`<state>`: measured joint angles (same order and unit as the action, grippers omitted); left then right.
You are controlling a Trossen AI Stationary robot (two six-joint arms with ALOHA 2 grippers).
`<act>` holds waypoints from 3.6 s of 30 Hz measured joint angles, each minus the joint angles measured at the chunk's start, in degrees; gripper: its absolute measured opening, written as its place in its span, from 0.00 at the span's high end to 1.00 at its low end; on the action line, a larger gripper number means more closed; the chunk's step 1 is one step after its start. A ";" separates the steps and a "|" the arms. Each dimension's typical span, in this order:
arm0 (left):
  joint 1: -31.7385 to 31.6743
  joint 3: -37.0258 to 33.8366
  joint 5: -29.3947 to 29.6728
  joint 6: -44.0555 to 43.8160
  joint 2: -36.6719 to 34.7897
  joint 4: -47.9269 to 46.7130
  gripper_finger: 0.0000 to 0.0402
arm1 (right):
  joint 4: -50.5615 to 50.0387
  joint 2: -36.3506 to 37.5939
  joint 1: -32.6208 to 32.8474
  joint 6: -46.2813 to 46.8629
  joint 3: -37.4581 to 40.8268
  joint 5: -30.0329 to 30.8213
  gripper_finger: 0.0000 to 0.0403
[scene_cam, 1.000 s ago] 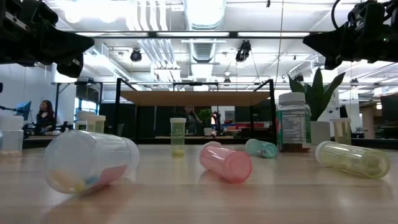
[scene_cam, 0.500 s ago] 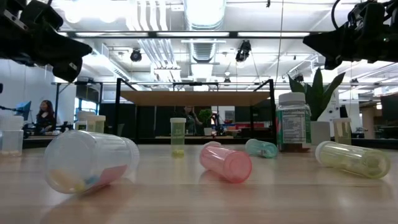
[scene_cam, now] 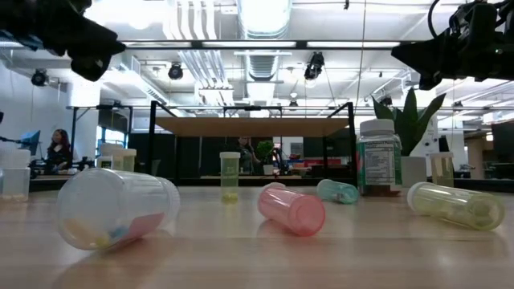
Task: Pick and place medicine bottles onto shelf by color
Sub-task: Put the yellow pill bottle on the shelf
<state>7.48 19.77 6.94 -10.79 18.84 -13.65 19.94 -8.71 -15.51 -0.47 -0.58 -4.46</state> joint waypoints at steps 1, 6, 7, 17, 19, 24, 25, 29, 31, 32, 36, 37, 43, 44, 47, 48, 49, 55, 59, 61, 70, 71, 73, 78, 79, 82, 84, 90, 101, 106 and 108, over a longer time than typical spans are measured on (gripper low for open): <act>-0.01 0.85 -0.01 -0.34 0.59 -0.20 0.76 | 0.00 0.00 -0.02 -0.05 0.00 0.02 0.98; -0.01 6.39 -0.15 -0.60 3.48 -4.66 0.76 | 0.00 0.00 0.01 -0.08 0.00 0.02 0.98; -0.01 7.50 -0.10 -0.81 4.11 -5.47 0.76 | 0.00 0.00 0.00 -0.09 0.00 0.02 0.98; -0.01 14.68 1.09 -1.04 10.68 -6.79 0.76 | 0.00 0.00 0.01 -0.05 0.00 0.02 0.98; 0.01 15.24 1.08 -1.04 12.36 -6.77 0.76 | 0.00 0.00 0.01 -0.02 0.00 0.02 0.98; -0.01 15.37 3.33 -1.06 16.13 -6.71 0.76 | 0.00 0.00 0.00 -0.04 0.00 0.02 0.98; -0.01 15.37 4.02 -1.09 16.96 -6.71 0.76 | 0.00 0.00 -0.02 -0.10 0.00 0.01 0.98; -0.01 15.37 4.28 -3.26 20.53 -6.66 0.76 | 0.00 0.00 -0.02 -0.07 0.00 0.02 0.98; -0.01 15.37 4.07 -5.10 22.18 -7.05 0.76 | 0.00 0.01 0.01 -0.07 0.00 0.02 0.98; -0.01 15.35 3.89 -6.13 23.10 -7.86 0.76 | 0.00 0.00 -0.01 -0.01 0.00 0.00 0.98; -0.01 17.59 2.58 -10.30 26.57 -15.56 0.76 | 0.00 0.00 -0.01 -0.06 0.00 0.02 0.98; -0.01 18.51 2.29 -11.38 27.71 -18.24 0.76 | 0.00 0.00 -0.01 0.00 0.00 0.02 0.98; -0.01 26.65 -0.17 -12.59 35.25 -26.31 0.66 | -0.01 0.00 0.00 -0.03 0.00 0.02 0.98; 0.01 27.91 -0.91 -12.43 36.89 -26.79 0.63 | 0.00 0.00 -0.01 -0.09 0.00 0.02 0.98; 0.12 31.11 -3.57 -11.43 42.16 -28.76 0.51 | -0.02 0.00 0.01 0.00 0.00 0.02 0.98; 0.25 31.86 -4.48 -11.38 43.88 -29.33 0.47 | -0.02 0.00 0.01 -0.06 0.00 0.02 0.98; 0.34 32.34 -5.86 -11.35 45.53 -29.68 0.43 | -0.02 -0.02 0.00 -0.09 0.00 0.02 0.98; 0.47 34.55 -11.58 -10.81 53.57 -29.81 0.29 | -0.02 -0.07 -0.01 -0.06 0.00 0.02 0.98; 0.47 35.02 -11.45 -9.99 57.40 -29.75 0.27 | -0.02 -0.07 0.00 -0.09 0.00 0.02 0.98; 0.47 35.02 -11.00 -9.27 58.98 -29.73 0.27 | -0.02 -0.08 -0.02 0.00 0.00 0.02 0.98; 0.47 35.28 -10.84 -6.81 65.50 -29.55 0.27 | -0.02 -0.09 0.01 -0.01 0.00 0.01 0.98; 0.47 35.25 -10.84 -6.80 65.91 -29.46 0.27 | -0.02 -0.09 0.00 -0.01 0.00 0.02 0.98; 0.47 35.21 -10.85 -6.79 66.66 -29.35 0.27 | -0.02 -0.09 0.01 -0.09 0.00 0.02 0.98; 0.47 35.08 -10.84 -6.75 68.40 -29.28 0.27 | -0.01 -0.09 0.00 -0.09 0.00 0.02 0.98; 0.47 35.06 -10.84 -6.62 68.77 -29.27 0.27 | 0.00 -0.09 -0.01 -0.04 0.00 0.02 0.98; 0.47 35.06 -10.85 -6.57 69.73 -29.04 0.27 | 0.00 -0.09 0.01 -0.09 0.00 0.02 0.98; 0.47 35.06 -10.85 -6.61 70.20 -28.86 0.27 | -0.01 -0.09 0.00 -0.03 0.00 0.02 0.98; 0.47 35.04 -10.84 -6.68 70.74 -28.85 0.29 | 0.00 -0.09 0.00 -0.02 0.00 0.02 0.98; 0.47 35.04 -10.84 -6.75 70.74 -28.85 0.48 | -0.01 -0.09 -0.01 -0.10 0.00 0.02 0.98; 0.47 35.02 -10.84 -6.77 70.74 -28.85 0.52 | -0.02 -0.09 0.01 -0.09 0.00 0.02 0.98; 0.47 35.02 -10.84 -6.77 70.74 -28.85 0.53 | 0.00 -0.09 0.01 0.00 0.00 0.02 0.98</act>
<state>7.94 54.78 -3.90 -17.56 89.58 -42.50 19.94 -8.80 -15.51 -0.47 -0.58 -4.45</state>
